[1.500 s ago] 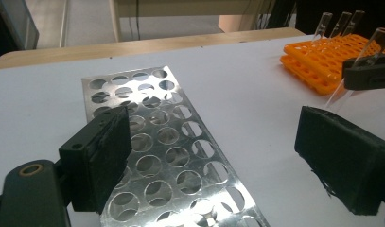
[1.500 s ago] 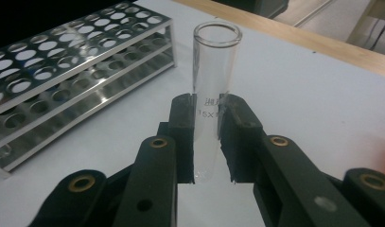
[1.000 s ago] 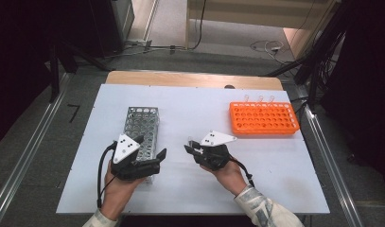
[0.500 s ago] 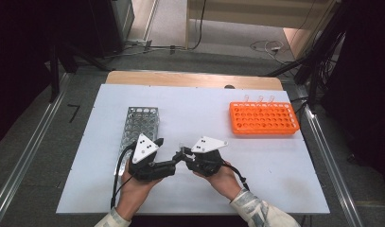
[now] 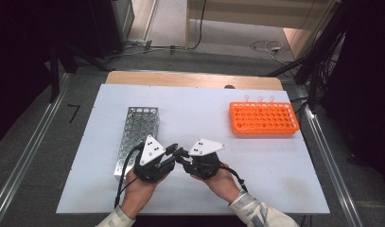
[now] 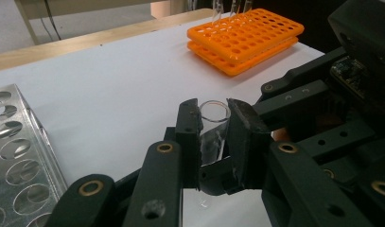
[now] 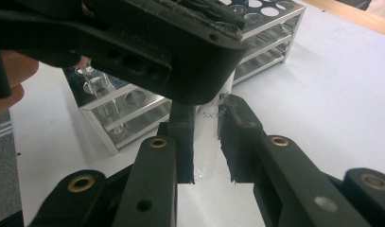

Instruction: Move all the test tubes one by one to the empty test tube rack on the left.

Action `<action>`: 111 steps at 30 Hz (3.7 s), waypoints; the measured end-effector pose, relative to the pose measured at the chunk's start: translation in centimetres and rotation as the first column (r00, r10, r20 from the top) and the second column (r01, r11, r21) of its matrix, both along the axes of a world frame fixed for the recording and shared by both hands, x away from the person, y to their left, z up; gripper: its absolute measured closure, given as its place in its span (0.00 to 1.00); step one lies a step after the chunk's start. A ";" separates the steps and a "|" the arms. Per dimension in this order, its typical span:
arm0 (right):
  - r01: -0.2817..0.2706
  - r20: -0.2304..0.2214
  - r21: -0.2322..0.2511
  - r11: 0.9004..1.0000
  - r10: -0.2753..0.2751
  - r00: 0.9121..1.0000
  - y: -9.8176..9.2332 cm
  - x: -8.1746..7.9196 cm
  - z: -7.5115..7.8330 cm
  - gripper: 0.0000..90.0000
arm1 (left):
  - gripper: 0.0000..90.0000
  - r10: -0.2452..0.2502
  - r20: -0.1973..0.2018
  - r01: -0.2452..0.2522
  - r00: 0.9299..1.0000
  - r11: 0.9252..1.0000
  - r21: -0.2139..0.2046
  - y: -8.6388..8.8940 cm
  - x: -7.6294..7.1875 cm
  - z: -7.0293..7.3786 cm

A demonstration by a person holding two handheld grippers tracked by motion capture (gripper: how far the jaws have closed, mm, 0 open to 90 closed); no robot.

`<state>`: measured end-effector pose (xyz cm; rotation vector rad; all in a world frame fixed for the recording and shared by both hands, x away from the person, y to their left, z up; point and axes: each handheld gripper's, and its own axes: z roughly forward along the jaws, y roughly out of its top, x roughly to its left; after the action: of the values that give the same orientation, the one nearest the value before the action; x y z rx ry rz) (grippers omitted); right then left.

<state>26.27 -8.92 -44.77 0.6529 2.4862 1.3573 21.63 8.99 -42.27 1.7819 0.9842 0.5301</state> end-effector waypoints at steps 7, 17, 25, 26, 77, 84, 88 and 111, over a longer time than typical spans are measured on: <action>-0.017 0.001 0.005 1.000 0.017 1.000 0.0 -0.1 0.3 0.59 | 0.83 0.008 0.009 -0.008 1.000 1.000 -0.006 0.3 -0.1 0.5; -0.021 -0.025 -0.007 1.000 0.020 0.999 -0.3 0.4 0.3 0.35 | 0.83 0.066 0.012 -0.065 0.998 0.997 -0.051 2.7 -0.1 1.7; -0.007 -0.030 -0.009 1.000 0.007 1.000 -0.7 0.6 0.4 0.34 | 0.83 0.109 0.001 -0.109 0.994 0.993 -0.044 4.6 -0.3 1.8; -0.008 -0.030 -0.010 1.000 0.007 1.000 -0.7 0.6 0.4 0.34 | 0.83 0.113 0.003 -0.112 0.994 0.993 -0.044 4.8 -0.3 1.8; -0.005 -0.022 -0.032 0.999 0.005 1.000 -0.8 0.6 0.0 0.35 | 0.82 0.166 -0.033 -0.164 0.986 0.985 0.058 6.7 -2.7 0.4; -0.003 -0.029 -0.037 0.999 0.002 1.000 -0.8 0.7 -0.1 0.35 | 0.80 0.167 -0.050 -0.163 0.985 0.984 0.067 6.8 -2.7 0.1; 0.000 -0.029 -0.035 0.999 -0.001 1.000 -0.8 0.7 -0.1 0.35 | 0.77 0.168 -0.049 -0.165 0.985 0.985 0.058 6.9 -2.7 0.2; 0.249 0.011 0.040 0.968 -0.250 0.968 -7.5 5.3 1.9 0.36 | 0.26 0.328 -0.011 -0.328 0.945 0.944 -0.039 9.2 -1.3 0.3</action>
<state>31.59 -16.42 -42.87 0.9242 2.2775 1.3108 20.34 18.19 -41.96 1.5901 1.2967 0.7076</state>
